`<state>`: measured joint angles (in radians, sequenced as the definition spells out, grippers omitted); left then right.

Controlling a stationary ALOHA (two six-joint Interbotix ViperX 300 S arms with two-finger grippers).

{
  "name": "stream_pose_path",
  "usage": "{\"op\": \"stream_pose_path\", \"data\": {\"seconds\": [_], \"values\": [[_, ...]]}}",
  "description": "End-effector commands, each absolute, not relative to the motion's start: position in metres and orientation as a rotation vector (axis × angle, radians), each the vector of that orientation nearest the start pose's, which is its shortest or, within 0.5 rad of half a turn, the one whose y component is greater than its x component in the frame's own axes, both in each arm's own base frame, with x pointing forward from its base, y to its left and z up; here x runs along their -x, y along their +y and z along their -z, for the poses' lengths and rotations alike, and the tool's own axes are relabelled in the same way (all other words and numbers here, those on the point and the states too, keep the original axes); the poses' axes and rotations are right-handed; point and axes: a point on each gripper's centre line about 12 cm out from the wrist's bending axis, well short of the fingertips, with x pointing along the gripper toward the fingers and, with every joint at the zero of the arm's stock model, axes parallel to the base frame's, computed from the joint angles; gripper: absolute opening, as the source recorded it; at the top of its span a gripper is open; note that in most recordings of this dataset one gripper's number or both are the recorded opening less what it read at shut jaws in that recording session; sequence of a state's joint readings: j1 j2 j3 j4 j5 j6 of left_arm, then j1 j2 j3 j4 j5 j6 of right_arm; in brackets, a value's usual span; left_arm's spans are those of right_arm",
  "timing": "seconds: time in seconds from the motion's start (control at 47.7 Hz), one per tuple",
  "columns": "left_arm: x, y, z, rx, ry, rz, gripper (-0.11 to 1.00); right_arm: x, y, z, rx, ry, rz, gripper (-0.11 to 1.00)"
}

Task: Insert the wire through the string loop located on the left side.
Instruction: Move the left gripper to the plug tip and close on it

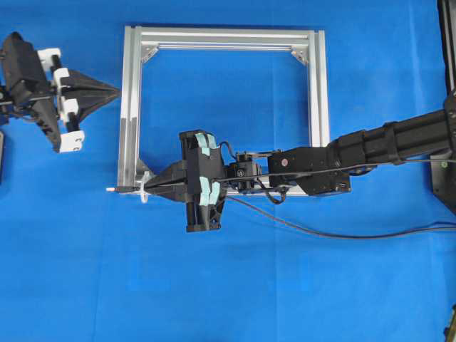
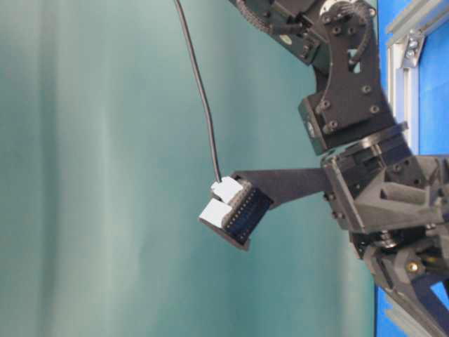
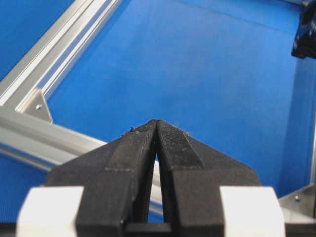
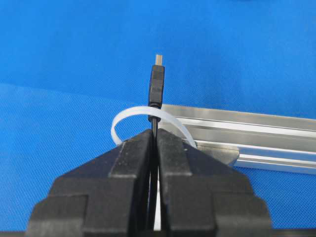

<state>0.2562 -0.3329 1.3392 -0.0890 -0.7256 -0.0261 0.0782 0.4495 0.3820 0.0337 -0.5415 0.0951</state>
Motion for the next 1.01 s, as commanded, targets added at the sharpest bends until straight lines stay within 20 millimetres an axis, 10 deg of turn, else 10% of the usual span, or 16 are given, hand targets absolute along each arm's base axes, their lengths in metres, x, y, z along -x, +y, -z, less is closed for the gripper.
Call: {"op": "stream_pose_path", "data": {"seconds": [0.0,0.629,0.986], "values": [[-0.222,0.065,-0.151,0.115,0.233,-0.325,0.00,-0.500,0.034,-0.129,-0.116,0.261,-0.036,0.00],[-0.220,-0.025,-0.152,0.063,0.247,0.078,0.00,-0.501,0.032,-0.129,-0.116,0.264,-0.032,0.00],[-0.222,-0.035,-0.151,0.048,0.270,0.121,0.00,-0.500,0.030,-0.129,-0.117,0.265,-0.028,0.00]]}}
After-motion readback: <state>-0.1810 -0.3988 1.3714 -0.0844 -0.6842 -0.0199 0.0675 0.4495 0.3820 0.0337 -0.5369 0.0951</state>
